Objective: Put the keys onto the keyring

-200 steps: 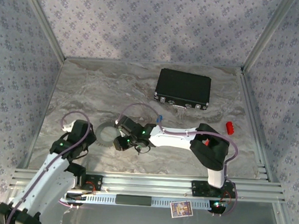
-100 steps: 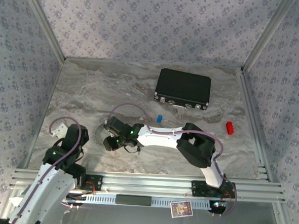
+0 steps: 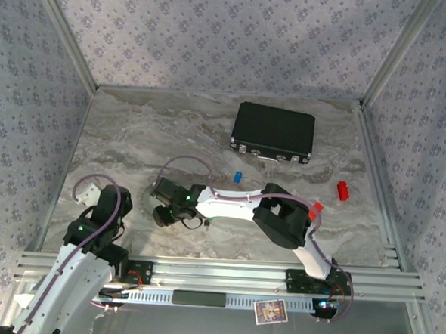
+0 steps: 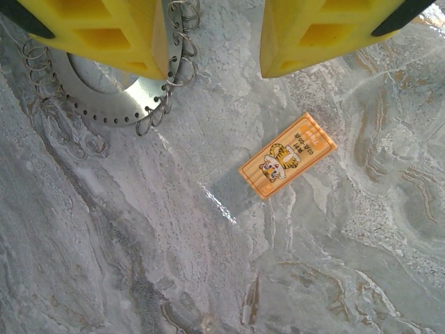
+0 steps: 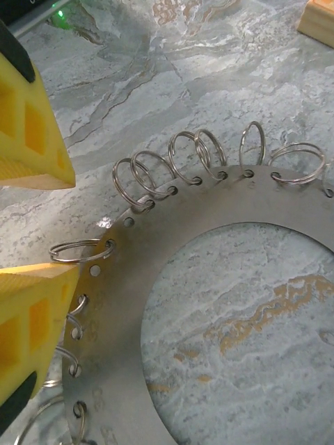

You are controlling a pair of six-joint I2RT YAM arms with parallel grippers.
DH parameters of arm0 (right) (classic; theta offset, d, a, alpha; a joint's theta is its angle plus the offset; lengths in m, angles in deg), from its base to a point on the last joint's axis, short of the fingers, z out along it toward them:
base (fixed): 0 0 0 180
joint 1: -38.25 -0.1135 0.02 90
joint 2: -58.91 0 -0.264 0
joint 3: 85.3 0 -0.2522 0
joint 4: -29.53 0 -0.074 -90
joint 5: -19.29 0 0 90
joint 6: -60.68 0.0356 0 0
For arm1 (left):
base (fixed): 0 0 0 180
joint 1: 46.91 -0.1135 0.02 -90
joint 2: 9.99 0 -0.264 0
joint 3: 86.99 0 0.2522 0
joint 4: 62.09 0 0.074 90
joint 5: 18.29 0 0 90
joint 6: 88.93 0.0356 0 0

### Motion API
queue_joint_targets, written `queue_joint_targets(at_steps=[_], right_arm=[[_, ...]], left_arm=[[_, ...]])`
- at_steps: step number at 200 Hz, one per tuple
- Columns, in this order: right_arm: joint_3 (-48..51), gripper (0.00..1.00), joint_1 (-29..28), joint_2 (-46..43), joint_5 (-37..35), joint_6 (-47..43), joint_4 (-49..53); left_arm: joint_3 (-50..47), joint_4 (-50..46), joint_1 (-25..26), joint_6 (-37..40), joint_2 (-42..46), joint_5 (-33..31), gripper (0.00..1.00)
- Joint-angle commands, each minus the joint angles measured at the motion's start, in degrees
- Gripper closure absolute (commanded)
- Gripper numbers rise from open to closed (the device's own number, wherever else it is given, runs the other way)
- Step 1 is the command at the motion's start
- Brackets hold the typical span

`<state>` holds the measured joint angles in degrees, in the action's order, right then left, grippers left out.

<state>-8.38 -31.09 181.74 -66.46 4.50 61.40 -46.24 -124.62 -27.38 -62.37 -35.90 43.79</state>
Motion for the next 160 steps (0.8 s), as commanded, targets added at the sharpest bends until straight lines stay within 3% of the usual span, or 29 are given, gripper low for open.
queue_joint_targets(at_steps=[1,67,160], right_arm=[[-2.0,0.65,-0.4,1.8,-1.3,0.8,2.4],[-4.4,0.73,-0.4,3.7,-3.0,0.9,5.3],[-6.0,0.74,-0.3,5.7,-4.0,1.3,5.5]], left_arm=[[0.6,-0.4,0.2,-0.9,0.5,-0.6,0.61],[0.5,-0.7,0.2,-0.9,0.7,-0.4,0.61],[0.7,-0.6,0.2,-0.8,1.0,-0.3,0.61]])
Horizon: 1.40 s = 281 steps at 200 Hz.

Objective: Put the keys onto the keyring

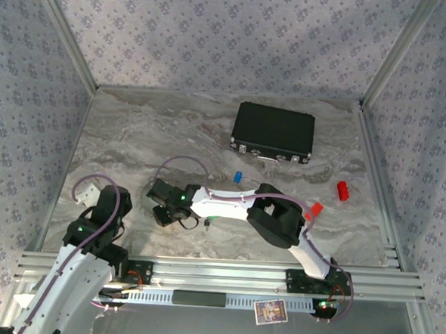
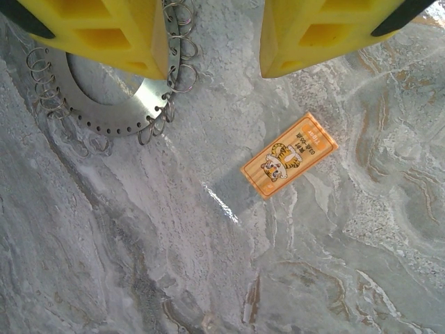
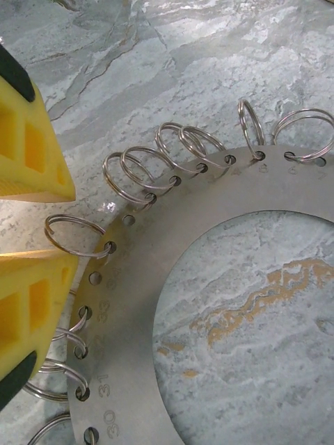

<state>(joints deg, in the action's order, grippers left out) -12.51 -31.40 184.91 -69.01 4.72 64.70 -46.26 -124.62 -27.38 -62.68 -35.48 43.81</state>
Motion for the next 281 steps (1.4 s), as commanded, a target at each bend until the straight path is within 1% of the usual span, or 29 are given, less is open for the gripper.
queue_joint_targets(at_steps=[1,12,15,42,54,62,89,105,118,125,134,148,173,197,212,224,243,263,278,281], right_arm=[[-1.9,0.74,0.0,2.5,-1.5,1.1,2.2],[-2.2,0.76,0.1,2.8,-1.7,1.1,2.2],[-2.2,0.79,0.1,2.7,-1.7,1.1,2.2],[-1.8,0.91,0.1,2.1,-2.5,0.8,2.1],[-0.2,0.94,0.0,0.2,-2.6,0.1,0.8],[1.2,1.0,0.0,-1.7,-3.4,-0.4,-0.4],[5.9,1.0,-0.1,-8.6,-5.2,-5.3,-2.7],[9.8,1.0,-0.1,-12.6,-7.2,-8.2,-4.6],[13.8,1.0,-0.1,-16.4,-8.1,-10.5,-7.3],[16.3,1.0,0.2,-18.5,-7.8,-11.9,-9.5],[19.4,1.0,0.5,-20.7,-7.1,-13.4,-12.8],[24.0,1.0,1.5,-24.3,-3.8,-17.2,-18.7],[28.0,1.0,2.2,-28.0,-0.3,-24.6,-22.3],[29.2,1.0,4.1,-30.0,8.3,-32.9,-23.2],[30.4,1.0,5.7,-31.5,12.8,-35.9,-24.0],[33.0,1.0,6.9,-33.6,17.9,-39.5,-26.7],[37.6,1.0,8.2,-37.7,21.6,-44.5,-31.3],[38.5,1.0,10.6,-39.8,27.3,-46.2,-30.5],[38.7,1.0,10.9,-41.1,29.2,-50.0,-28.6],[38.7,1.0,10.9,-41.3,29.6,-50.7,-28.2]], left_arm=[[0.8,-0.6,0.2,-0.4,0.5,-0.4,0.61],[0.9,-0.6,0.2,-0.4,0.5,-0.4,0.61],[0.9,-0.6,0.2,-0.4,0.4,-0.4,0.61],[1.1,0.4,0.2,0.4,0.4,0.3,0.61],[1.3,2.0,0.2,1.8,0.4,1.5,0.6],[1.6,3.2,0.2,3.1,0.3,2.2,0.58],[3.9,6.1,0.2,8.6,-0.3,3.5,0.55],[5.4,8.1,0.2,14.1,-0.9,4.7,0.53],[6.4,9.5,0.2,19.4,-1.0,6.8,0.53],[6.8,12.2,0.2,22.3,-1.1,8.2,0.53],[7.0,14.2,0.2,26.5,-0.9,11.6,0.54],[7.4,18.0,0.3,33.5,-0.8,17.6,0.55],[9.1,20.9,0.5,42.1,-1.2,23.4,0.57],[11.1,21.4,0.6,49.5,-1.8,27.2,0.58],[12.2,21.1,0.7,53.0,-2.2,29.0,0.59],[12.9,20.9,0.8,56.3,-2.5,31.5,0.6],[14.5,21.2,0.9,62.8,-3.6,36.5,0.64],[17.4,19.3,0.9,70.4,-6.1,41.0,0.69],[19.0,17.2,1.0,76.1,-8.3,46.1,0.7],[19.3,16.8,1.0,77.4,-8.6,47.9,0.72]])
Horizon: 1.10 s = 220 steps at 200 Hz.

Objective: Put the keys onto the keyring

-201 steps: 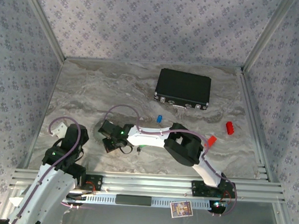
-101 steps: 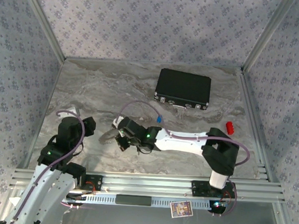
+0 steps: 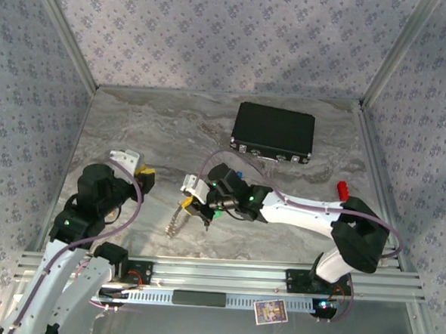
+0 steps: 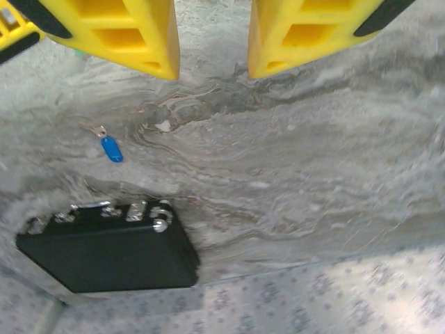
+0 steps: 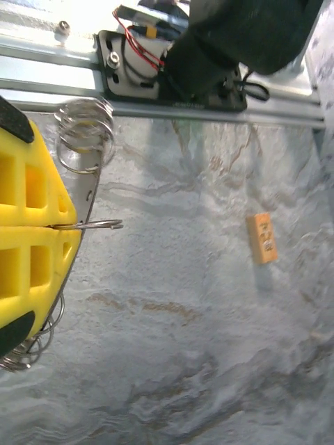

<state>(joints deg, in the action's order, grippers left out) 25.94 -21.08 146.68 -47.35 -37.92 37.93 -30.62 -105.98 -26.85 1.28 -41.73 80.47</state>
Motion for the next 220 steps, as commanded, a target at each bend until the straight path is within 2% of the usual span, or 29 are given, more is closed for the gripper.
queue_joint_targets(at_steps=[1,18,35,53,70,91,114,179,220], right_arm=[[0.2,1.0,0.6,-3.2,8.1,-8.2,-1.3],[0.1,1.0,0.8,-4.2,10.3,-10.9,0.6],[0.0,1.0,1.0,-5.0,10.6,-11.9,2.3],[0.0,1.0,0.9,-5.8,10.0,-12.9,4.4],[0.1,1.0,0.8,-6.7,9.1,-13.4,5.6],[0.2,1.0,0.8,-7.7,7.8,-13.8,7.2],[0.2,1.0,0.7,-8.5,6.1,-13.6,8.3],[0.7,1.0,-0.9,-9.7,1.7,-12.8,8.3],[-0.5,1.0,-2.0,-8.9,1.2,-14.2,10.2]], left_arm=[[3.7,-2.0,0.5,13.9,-2.5,11.8,0.72],[3.9,-5.1,0.7,21.2,-3.9,20.0,0.91],[3.3,-8.4,1.2,29.0,-4.5,26.3,1.0],[1.3,-10.9,1.7,34.2,-3.4,30.8,1.0],[-1.0,-9.5,2.1,34.7,-1.6,33.5,0.99],[-3.7,-7.4,2.5,34.4,-0.3,35.6,0.89],[-5.9,-6.3,3.3,33.9,0.1,36.4,0.83],[-11.9,2.2,6.5,30.1,-0.6,38.2,0.83],[-11.7,3.2,7.6,30.3,-2.4,37.9,0.83]])
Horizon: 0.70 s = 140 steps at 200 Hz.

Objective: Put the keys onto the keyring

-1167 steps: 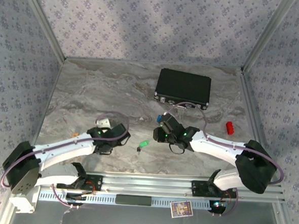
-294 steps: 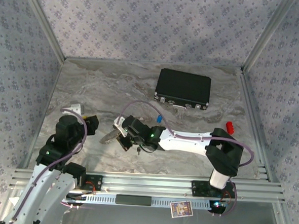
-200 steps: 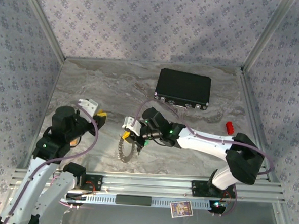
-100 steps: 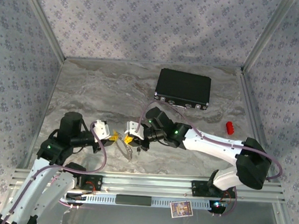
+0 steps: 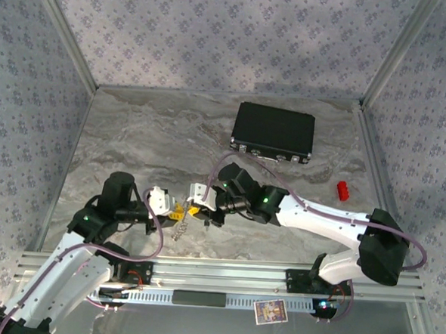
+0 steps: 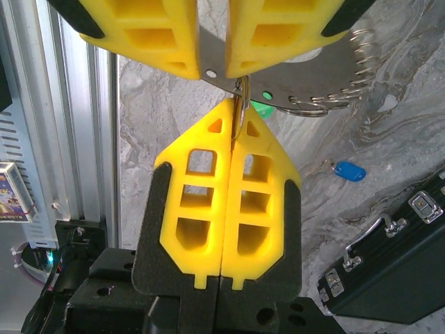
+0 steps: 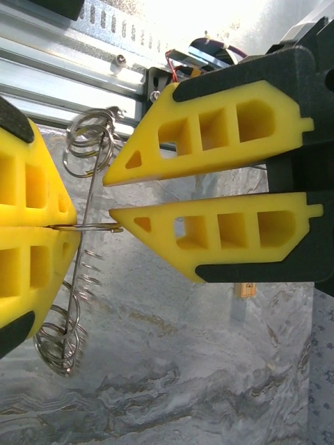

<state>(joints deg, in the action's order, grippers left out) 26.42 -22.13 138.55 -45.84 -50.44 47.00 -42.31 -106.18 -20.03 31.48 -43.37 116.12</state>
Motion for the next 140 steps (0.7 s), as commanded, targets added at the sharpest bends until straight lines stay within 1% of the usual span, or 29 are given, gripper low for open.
queue_joint_targets(at_steps=[1,41,59,75,93,107,125,140], right_arm=[[-1.1,1.0,-0.9,-0.8,-0.4,-1.7,1.2],[-2.3,1.0,-1.7,0.0,-0.8,-2.7,2.3],[-2.3,1.0,-1.7,0.1,-1.4,-2.8,2.4],[-2.3,1.0,-1.6,0.1,-2.4,-2.5,2.6],[-2.1,1.0,-1.3,0.1,-3.6,-2.0,3.0],[-2.0,1.0,-1.0,0.2,-3.8,-1.4,3.0],[-1.7,1.0,-0.9,0.2,-2.8,-1.1,2.6],[-1.7,1.0,-1.1,0.2,-1.9,-1.0,1.5]], left_arm=[[0.0,3.4,0.8,0.1,-0.8,2.2,0.83],[0.0,3.5,1.4,0.3,-1.5,1.1,0.85],[0.3,2.8,1.4,0.5,-1.3,-1.4,0.87],[0.5,2.3,1.5,0.4,-0.5,-3.5,0.87],[0.5,2.1,1.4,0.0,0.4,-4.8,0.83],[0.3,1.5,1.5,-0.1,0.8,-5.8,0.76],[0.0,1.4,1.5,0.0,0.7,-6.5,0.75],[-0.1,2.1,1.5,-0.2,0.1,-5.4,0.75]])
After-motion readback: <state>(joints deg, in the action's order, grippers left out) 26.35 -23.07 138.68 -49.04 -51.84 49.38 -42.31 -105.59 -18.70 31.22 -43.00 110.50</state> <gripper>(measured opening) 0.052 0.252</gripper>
